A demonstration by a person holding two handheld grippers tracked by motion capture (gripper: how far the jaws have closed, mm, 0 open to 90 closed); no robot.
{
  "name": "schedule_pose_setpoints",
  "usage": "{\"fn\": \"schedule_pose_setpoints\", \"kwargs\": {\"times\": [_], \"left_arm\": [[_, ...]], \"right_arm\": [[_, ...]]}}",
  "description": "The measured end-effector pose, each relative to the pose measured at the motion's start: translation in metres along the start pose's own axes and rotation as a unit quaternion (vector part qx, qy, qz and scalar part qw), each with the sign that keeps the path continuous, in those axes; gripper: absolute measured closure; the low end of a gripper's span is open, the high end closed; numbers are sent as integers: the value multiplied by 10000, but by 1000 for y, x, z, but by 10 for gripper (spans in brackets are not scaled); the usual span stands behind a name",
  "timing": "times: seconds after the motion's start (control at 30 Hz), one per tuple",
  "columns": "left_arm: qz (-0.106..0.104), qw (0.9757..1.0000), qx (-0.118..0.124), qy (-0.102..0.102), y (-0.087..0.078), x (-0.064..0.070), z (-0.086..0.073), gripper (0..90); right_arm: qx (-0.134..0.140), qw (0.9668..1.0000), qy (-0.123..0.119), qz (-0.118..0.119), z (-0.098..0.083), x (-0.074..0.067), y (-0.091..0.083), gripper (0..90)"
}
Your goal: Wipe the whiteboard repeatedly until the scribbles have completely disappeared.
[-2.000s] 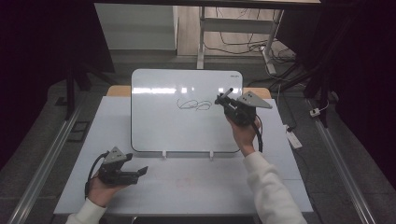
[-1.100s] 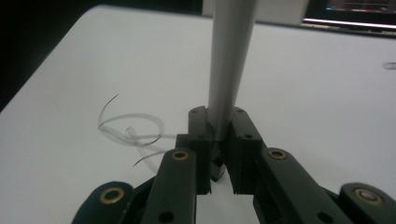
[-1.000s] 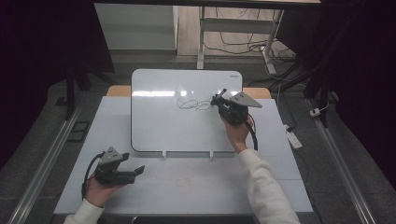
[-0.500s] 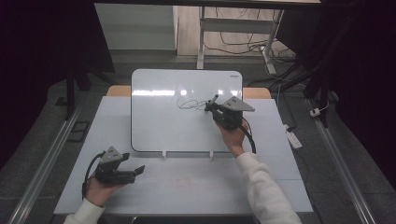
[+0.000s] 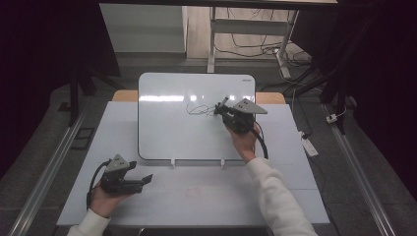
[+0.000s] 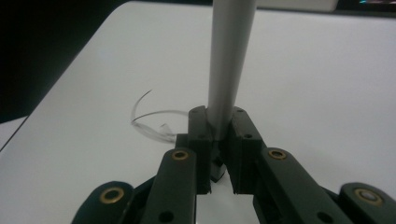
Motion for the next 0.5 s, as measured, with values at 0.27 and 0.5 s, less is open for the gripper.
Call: {"fn": "schedule_pose_setpoints", "kwargs": {"times": [0.27, 0.5], "left_arm": [[-12, 10000, -2, 1, 0, 0, 0, 188], [-5, 10000, -18, 13, 1, 1, 0, 188]], "right_arm": [[194, 9988, 118, -425, 10, 25, -4, 810], [-106, 9995, -253, 126, -6, -10, -1, 809]]}}
Point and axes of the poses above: each handheld gripper's, and its own axes: y roughly forward along the jaws, z roughly out of its top, x roughly to its right, the point moved 6 cm from there along y, roughly forward along the jaws, and after that the axes turned 4 degrees about -y, right-handed, at the moved point
